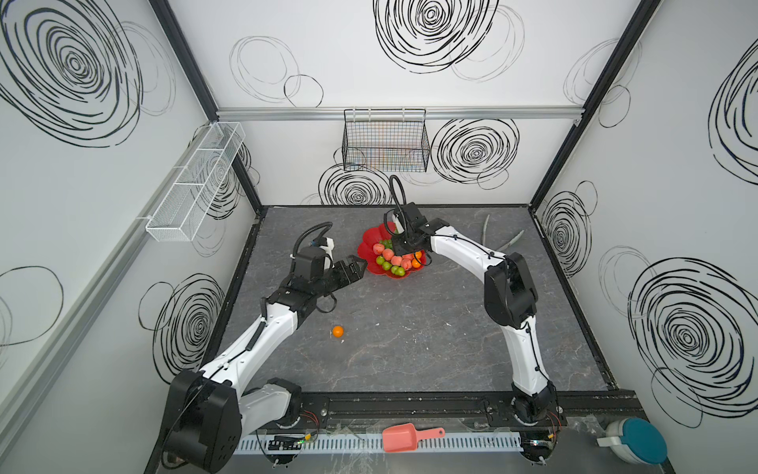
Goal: Arrange fruit in a fruit bowl
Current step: Place the fruit in the fruit bowl.
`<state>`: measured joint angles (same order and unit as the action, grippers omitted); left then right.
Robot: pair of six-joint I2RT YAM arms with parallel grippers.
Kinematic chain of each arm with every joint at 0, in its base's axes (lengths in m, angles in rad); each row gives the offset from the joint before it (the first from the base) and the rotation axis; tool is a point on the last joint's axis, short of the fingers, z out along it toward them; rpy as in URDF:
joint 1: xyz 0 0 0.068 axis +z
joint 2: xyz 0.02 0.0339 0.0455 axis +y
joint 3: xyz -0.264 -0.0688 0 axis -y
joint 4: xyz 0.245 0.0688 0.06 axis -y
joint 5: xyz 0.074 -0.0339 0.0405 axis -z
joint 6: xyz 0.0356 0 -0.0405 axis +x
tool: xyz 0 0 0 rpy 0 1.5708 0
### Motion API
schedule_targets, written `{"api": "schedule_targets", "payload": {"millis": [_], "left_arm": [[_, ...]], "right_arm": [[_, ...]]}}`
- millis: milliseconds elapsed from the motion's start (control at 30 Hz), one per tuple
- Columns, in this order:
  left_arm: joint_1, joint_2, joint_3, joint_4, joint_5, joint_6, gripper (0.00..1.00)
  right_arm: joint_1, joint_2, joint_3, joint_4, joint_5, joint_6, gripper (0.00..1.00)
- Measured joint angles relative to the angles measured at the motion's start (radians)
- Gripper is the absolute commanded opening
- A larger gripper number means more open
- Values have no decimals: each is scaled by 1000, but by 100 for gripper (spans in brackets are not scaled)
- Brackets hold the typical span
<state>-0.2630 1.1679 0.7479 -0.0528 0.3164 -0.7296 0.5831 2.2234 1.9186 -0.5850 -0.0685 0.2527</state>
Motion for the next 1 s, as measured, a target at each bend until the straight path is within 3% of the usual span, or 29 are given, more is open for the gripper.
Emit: {"api": "schedule_targets", "payload": {"millis": [433,1000], "left_arm": [[26,-11,-1,-2,18,6,96],[36,-11,-1,-3,31,8,96]], "right_arm": [[14,103,115,-84,125,-32,37],[14,114,117,-101,148,-43,46]]}}
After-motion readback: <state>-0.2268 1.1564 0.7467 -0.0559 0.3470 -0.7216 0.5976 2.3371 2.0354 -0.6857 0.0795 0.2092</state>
